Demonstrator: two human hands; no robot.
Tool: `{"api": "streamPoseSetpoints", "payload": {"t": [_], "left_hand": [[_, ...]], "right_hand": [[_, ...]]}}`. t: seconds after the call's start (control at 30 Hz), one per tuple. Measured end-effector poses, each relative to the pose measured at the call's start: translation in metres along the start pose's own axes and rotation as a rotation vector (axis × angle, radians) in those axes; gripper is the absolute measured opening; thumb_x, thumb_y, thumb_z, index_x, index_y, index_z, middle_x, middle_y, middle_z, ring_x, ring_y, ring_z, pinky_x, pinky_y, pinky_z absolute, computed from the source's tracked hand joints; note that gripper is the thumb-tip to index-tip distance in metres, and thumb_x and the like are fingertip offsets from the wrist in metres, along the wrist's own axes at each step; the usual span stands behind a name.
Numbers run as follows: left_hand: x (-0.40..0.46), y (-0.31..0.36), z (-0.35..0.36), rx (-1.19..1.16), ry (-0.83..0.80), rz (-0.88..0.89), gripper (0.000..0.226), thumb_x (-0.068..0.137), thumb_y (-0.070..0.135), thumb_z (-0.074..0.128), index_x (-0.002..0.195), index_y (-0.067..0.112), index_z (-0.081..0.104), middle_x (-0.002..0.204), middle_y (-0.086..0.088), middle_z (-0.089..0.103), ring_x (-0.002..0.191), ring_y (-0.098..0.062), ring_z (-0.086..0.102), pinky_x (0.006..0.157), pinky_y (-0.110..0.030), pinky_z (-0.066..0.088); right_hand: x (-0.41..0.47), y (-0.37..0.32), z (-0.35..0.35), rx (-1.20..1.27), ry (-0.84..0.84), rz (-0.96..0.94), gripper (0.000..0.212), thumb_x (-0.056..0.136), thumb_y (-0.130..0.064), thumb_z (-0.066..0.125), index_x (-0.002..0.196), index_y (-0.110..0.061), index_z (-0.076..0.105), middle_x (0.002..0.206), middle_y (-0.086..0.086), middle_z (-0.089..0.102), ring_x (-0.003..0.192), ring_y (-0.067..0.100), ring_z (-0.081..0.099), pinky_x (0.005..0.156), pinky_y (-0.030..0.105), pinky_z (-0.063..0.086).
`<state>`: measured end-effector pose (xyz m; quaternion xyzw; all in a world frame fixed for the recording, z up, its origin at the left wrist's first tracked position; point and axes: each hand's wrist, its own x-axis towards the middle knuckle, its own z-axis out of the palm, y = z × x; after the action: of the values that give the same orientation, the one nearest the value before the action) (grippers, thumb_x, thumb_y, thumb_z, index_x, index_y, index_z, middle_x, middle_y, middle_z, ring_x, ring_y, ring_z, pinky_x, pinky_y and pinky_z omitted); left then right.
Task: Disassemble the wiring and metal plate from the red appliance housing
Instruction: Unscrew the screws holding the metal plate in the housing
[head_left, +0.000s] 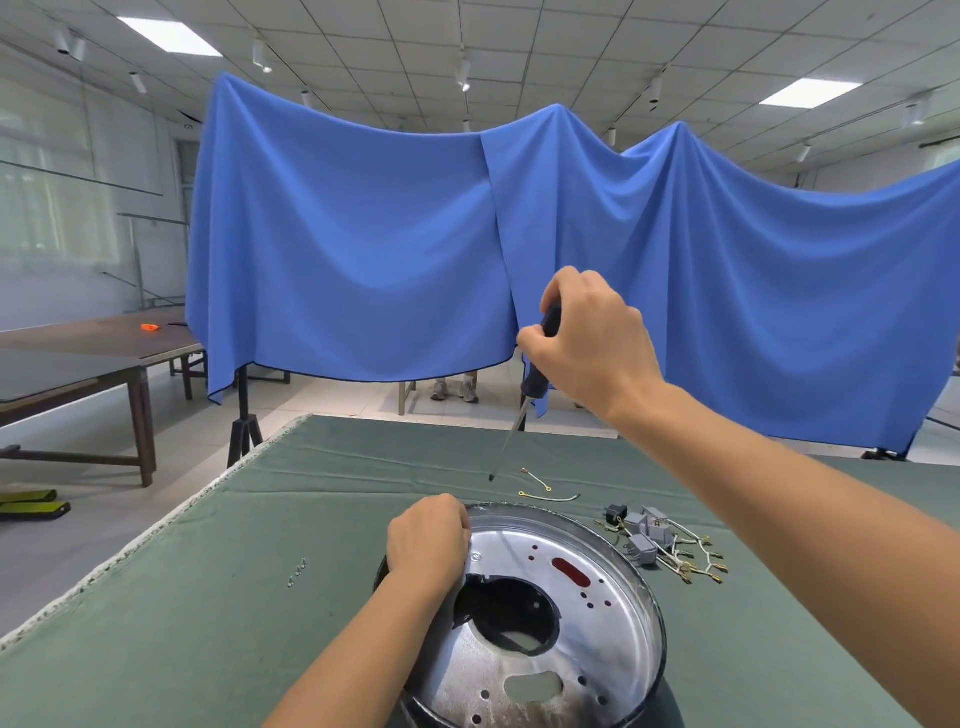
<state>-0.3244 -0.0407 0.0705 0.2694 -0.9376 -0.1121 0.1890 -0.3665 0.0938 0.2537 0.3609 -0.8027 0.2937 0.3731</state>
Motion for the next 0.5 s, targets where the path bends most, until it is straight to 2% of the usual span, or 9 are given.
{"api": "streamPoseSetpoints", "payload": {"t": [0.1,0.17,0.3,0.4,0.5], "left_hand": [[0.001,0.001,0.002,0.037,0.030,0.031,0.024,0.078,0.006,0.049,0.078,0.019,0.069,0.089,0.000,0.068,0.089,-0.022,0.060,0.071,-0.029,0.043],[0.003,0.003,0.005,0.101,0.060,0.077,0.024,0.083,0.008,0.048,0.087,0.021,0.068,0.100,0.000,0.062,0.099,-0.023,0.054,0.077,-0.030,0.038],[0.004,0.004,0.012,0.186,0.084,0.129,0.026,0.090,0.010,0.046,0.102,0.021,0.065,0.112,-0.001,0.055,0.109,-0.023,0.046,0.086,-0.032,0.035],[0.003,0.003,0.013,0.179,0.075,0.134,0.019,0.090,0.012,0.047,0.102,0.019,0.059,0.114,-0.002,0.051,0.110,-0.023,0.044,0.087,-0.033,0.034],[0.001,0.003,0.014,0.229,0.041,0.146,0.017,0.090,0.013,0.049,0.107,0.016,0.051,0.117,-0.005,0.048,0.111,-0.025,0.044,0.086,-0.035,0.034]], "right_hand": [[-0.021,0.013,0.010,0.081,0.074,0.009,0.018,0.084,-0.023,0.062,0.093,-0.012,0.051,0.094,0.002,0.052,0.074,0.029,0.054,0.065,0.032,0.036],[-0.045,0.020,0.022,0.145,0.084,0.023,0.021,0.083,-0.022,0.067,0.091,-0.012,0.050,0.091,0.000,0.049,0.071,0.026,0.053,0.064,0.033,0.038],[-0.092,0.031,0.052,0.211,-0.002,0.079,0.028,0.083,-0.026,0.072,0.091,-0.013,0.048,0.090,-0.004,0.046,0.066,0.023,0.054,0.059,0.030,0.040],[-0.112,0.037,0.068,0.236,-0.044,0.132,0.028,0.083,-0.028,0.071,0.090,-0.017,0.046,0.089,-0.006,0.044,0.066,0.020,0.049,0.055,0.025,0.034],[-0.126,0.039,0.078,0.266,-0.097,0.187,0.029,0.083,-0.031,0.069,0.087,-0.021,0.042,0.089,-0.007,0.043,0.066,0.021,0.051,0.056,0.029,0.040]]}}
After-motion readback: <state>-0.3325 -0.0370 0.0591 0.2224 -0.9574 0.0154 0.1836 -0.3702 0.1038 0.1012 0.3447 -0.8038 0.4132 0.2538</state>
